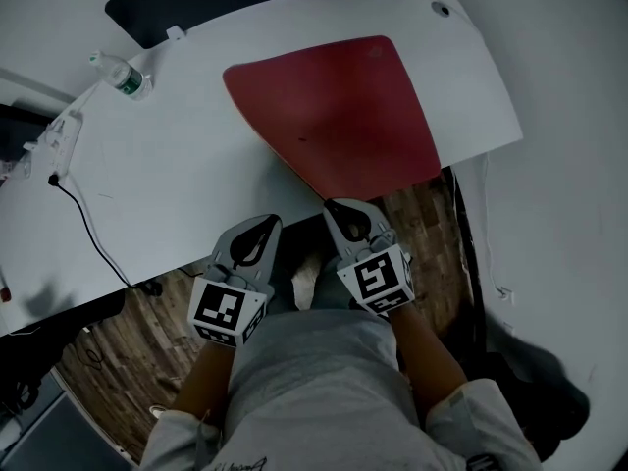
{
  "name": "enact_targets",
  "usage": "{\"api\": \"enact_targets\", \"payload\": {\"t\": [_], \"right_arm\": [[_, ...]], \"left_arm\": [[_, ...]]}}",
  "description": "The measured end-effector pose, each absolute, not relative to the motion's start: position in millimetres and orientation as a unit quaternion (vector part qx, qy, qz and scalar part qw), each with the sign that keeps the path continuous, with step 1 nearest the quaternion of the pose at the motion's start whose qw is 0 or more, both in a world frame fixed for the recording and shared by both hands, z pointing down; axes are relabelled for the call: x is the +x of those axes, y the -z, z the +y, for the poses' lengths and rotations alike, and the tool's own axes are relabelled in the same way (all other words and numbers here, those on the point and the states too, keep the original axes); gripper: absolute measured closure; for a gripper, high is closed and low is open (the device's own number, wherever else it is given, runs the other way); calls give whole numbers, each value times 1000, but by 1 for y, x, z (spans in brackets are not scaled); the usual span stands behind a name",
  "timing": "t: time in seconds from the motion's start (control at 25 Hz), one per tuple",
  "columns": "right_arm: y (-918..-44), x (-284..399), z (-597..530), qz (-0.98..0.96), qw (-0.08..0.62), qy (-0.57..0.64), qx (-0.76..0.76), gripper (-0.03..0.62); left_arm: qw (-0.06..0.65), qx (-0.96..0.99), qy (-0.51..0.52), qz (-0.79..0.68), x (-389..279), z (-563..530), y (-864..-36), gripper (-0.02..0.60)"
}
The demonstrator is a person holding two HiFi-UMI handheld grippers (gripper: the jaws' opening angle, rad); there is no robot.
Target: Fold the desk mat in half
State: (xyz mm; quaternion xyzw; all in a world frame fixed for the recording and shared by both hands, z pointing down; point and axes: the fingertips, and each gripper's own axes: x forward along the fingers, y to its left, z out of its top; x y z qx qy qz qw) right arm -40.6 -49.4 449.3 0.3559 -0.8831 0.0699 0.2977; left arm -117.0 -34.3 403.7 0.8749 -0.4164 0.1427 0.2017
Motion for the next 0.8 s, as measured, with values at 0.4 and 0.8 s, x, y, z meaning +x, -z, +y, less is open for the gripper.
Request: {"api": "enact_targets", "payload": {"t": [0.4, 0.8], "right_arm": [[-438, 18, -71, -889, 269, -74, 362, 577], [-439, 74, -88, -887, 260, -80, 372, 577]], "left_arm": [[196, 873, -155, -419, -63, -47, -401, 561], [189, 877, -163, -411, -8, -64, -400, 562]]}}
